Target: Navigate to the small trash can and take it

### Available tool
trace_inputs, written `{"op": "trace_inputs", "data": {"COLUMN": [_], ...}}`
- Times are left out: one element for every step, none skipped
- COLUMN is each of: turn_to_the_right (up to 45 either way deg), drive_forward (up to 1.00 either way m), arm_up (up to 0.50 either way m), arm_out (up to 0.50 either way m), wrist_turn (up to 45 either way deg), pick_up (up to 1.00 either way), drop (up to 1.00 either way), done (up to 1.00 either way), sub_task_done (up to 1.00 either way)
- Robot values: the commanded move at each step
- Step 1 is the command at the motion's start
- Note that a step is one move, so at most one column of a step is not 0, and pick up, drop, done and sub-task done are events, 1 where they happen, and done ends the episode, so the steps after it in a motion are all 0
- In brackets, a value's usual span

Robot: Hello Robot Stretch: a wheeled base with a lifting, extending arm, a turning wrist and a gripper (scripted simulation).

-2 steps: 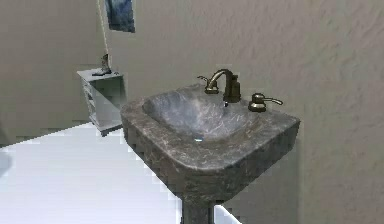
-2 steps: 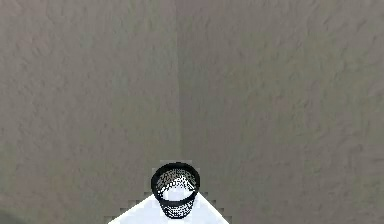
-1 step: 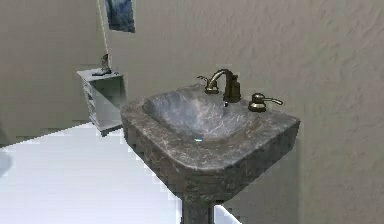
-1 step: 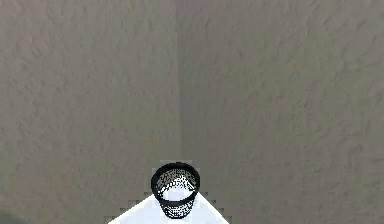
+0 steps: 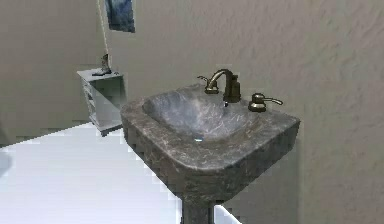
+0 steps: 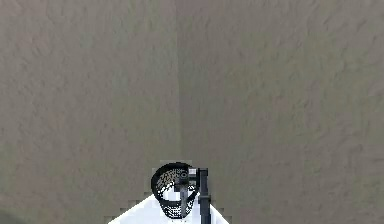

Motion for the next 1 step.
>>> {"op": "trace_inputs", "data": {"turn_to_the_right": [0.0], "drive_forward": [0.0], "arm_up": [0.0], "arm_out": [0.0], "wrist_turn": [45.0], "pick_up": [0.0], "drop": [0.0], "done": [0.0], "sub_task_done": [0.0]}}
